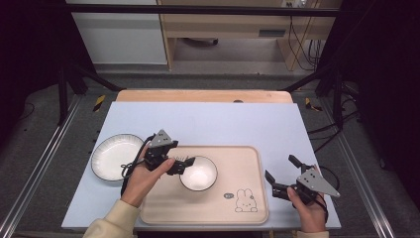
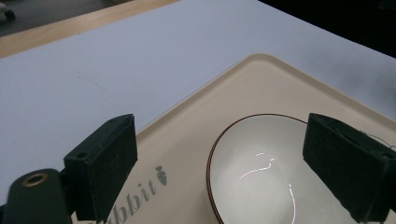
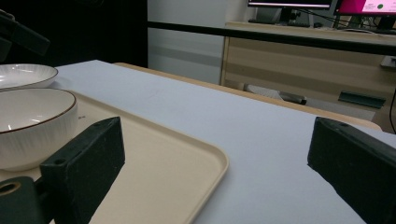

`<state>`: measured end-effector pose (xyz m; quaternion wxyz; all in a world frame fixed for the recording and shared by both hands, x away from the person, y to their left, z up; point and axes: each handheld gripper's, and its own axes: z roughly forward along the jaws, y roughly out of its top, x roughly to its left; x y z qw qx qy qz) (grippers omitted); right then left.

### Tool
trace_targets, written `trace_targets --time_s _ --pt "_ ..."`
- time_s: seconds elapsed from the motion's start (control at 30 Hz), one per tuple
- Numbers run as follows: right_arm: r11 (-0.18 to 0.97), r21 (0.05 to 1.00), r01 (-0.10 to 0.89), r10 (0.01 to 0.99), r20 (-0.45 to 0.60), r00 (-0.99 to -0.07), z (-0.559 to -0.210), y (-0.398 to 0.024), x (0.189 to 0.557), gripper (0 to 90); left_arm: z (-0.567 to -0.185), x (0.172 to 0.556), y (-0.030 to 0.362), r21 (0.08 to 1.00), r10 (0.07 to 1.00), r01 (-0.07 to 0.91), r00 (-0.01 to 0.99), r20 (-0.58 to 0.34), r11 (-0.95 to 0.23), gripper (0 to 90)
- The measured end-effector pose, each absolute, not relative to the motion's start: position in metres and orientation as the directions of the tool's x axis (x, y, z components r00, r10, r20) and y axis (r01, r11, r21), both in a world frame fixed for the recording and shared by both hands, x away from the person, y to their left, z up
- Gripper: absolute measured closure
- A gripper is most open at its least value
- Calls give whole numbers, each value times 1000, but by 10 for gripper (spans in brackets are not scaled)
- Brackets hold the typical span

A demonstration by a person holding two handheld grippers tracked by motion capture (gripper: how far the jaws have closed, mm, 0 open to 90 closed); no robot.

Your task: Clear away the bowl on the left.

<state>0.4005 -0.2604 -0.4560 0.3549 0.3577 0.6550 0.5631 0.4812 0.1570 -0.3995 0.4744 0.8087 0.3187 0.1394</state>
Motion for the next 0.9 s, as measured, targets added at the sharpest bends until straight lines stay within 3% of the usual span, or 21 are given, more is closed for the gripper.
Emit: trace_targets --time_s 0.47,0.9 --pt "108 991 73 869 -59 -491 -456 -260 400 41 -386 468 169 930 621 237 784 -12 -281 90" --pt "103 992 74 869 -54 -491 -457 -260 401 41 -383 462 182 943 615 208 788 -5 -259 81"
